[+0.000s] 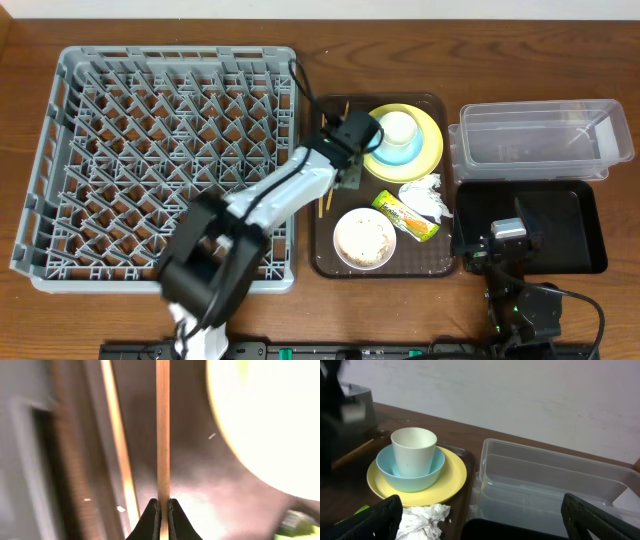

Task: Sort waste into correct bins and load items into the dishwasher rack
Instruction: 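Carry the chopstick left and drop it into the grey rack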

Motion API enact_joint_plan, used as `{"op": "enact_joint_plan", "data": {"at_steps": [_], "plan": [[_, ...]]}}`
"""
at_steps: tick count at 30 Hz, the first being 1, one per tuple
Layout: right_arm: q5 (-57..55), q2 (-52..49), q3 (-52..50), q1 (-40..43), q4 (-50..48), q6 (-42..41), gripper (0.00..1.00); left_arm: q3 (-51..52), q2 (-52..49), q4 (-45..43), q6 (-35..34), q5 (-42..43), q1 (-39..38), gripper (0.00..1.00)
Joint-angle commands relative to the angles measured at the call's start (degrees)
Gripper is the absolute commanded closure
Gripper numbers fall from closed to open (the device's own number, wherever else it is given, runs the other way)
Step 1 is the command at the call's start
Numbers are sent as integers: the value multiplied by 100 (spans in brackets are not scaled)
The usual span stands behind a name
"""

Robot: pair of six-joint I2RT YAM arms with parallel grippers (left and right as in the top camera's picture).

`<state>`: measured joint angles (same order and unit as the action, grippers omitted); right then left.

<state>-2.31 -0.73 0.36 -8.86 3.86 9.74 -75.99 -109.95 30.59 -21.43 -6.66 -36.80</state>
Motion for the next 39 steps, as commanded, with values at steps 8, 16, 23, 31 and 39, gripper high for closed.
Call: {"op": "enact_joint_plan", "data": {"at_steps": [8,16,23,31,39], "plan": [[0,15,-7,0,22,17,1,-81,1954,22,-28,-162,199,94],[0,15,-7,0,22,20,1,-79,2076,549,190,-501,850,94],[0,15,-7,0,22,17,1,-72,1847,988,251,-498,1204,94],[0,15,-7,0,22,17,1,-70,1423,1034,297,-498,1226,94],[0,15,-7,0,22,20,1,-70,981,1088,297,-501,1226,93]]}}
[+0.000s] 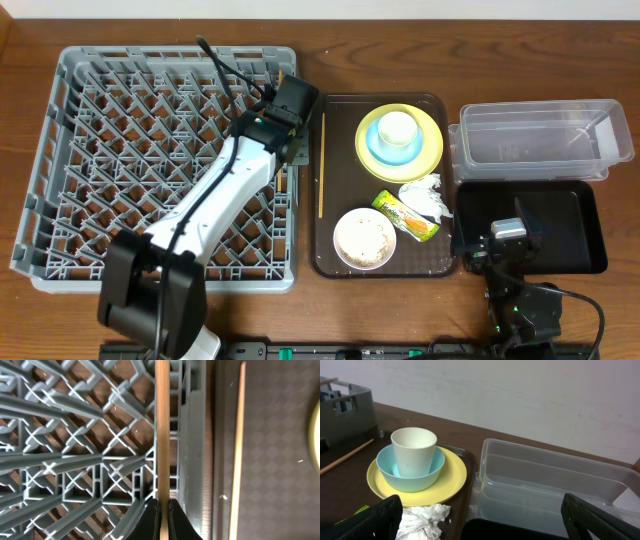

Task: Sort waste into correct bins and load items into the dishwasher rack
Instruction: 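Carry the chopstick left and drop it into the grey rack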

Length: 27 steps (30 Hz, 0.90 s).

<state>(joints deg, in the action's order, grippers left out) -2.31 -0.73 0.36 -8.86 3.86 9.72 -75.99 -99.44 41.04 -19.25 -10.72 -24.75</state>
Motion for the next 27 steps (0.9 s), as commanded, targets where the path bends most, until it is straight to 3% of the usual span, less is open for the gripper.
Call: {"op": "enact_joint_plan", "data": {"at_steps": [1,6,7,9,13,22,25,27], "plan": [[0,15,-7,0,22,22,1,-70,-85,48,79,-94,22,94],[0,15,-7,0,22,22,1,-70,-92,74,79,-92,22,92],[0,15,-7,0,22,20,1,-70,-92,96,79,-92,22,89],[0,15,-7,0,22,20,1,-68,-92,140,76,-92,22,70],[0,15,-7,0,22,20,1,-85,-79,155,79,-96,26,59],[0,15,-7,0,22,20,1,-354,772,219,-28,459,-22,65],[0,15,-7,0,22,20,1,-354,1115,221,-179,688,-92,74],[0,15,-7,0,22,22,1,-354,1237,221,-214,796,-177,87]]}}
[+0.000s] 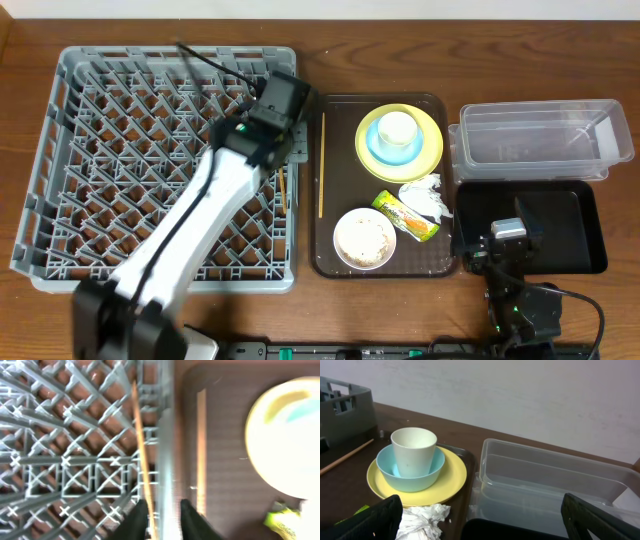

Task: Sort waste into correct bins and load items into the dishwasher rack
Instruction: 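Carry the chopstick left and drop it into the grey rack, then return the left gripper to the tray and grasp the second chopstick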

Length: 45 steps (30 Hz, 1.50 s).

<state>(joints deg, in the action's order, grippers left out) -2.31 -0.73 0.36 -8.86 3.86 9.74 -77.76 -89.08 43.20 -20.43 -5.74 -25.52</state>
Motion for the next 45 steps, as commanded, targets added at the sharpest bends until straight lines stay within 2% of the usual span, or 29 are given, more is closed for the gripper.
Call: {"op": "enact_joint_plan", "data": {"at_steps": [1,9,14,17,18,21,32,45], "plan": [[0,15,-7,0,22,17,1,-177,219,4,-92,304,-153,94],[0,15,-7,0,22,17,1,-111,-61,-37,-90,295,-588,94],[0,15,-7,0,22,20,1,-111,-487,-188,-92,295,-671,90],[0,15,-7,0,22,17,1,-111,-798,-236,-92,295,-671,83],[0,15,-7,0,22,17,1,-111,-914,-254,-92,297,-671,75],[0,15,-7,0,22,17,1,-109,-1228,-267,-92,299,-671,71],[0,15,-7,0,22,17,1,-111,-1969,-476,-90,369,-671,70],[0,15,-7,0,22,17,1,7,-2031,-946,2,358,-671,70]]}}
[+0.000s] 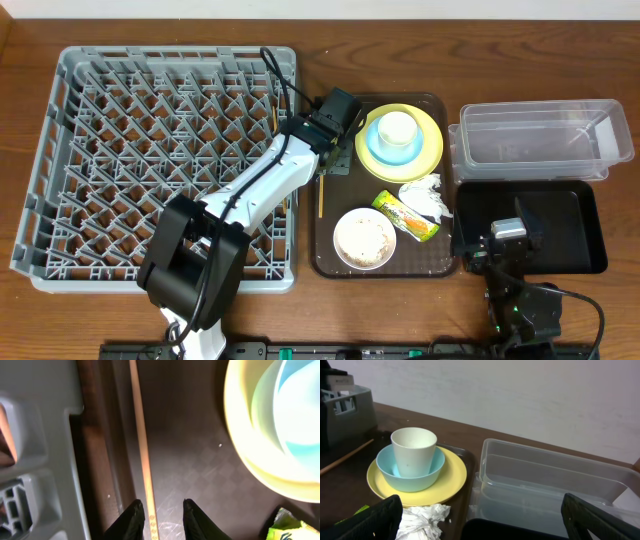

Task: Sort waste into correct bins and load items into the dishwasher rack
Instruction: 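Return the left gripper to the tray and grasp the second chopstick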

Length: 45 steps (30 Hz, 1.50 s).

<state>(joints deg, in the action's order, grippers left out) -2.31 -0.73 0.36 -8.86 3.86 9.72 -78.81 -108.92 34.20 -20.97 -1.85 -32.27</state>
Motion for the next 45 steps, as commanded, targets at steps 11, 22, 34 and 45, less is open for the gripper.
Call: {"op": "enact_joint_plan", "data": {"at_steps": [11,22,34,45], "plan": [[0,15,-7,0,22,22,1,188,-240,-223,98,-205,4,71],[0,15,-7,0,22,20,1,188,-323,-350,210,-225,4,72],[0,15,-7,0,22,20,1,188,-487,-389,273,-376,4,76],[0,15,-7,0,22,20,1,188,-909,-389,271,-367,4,75]]}}
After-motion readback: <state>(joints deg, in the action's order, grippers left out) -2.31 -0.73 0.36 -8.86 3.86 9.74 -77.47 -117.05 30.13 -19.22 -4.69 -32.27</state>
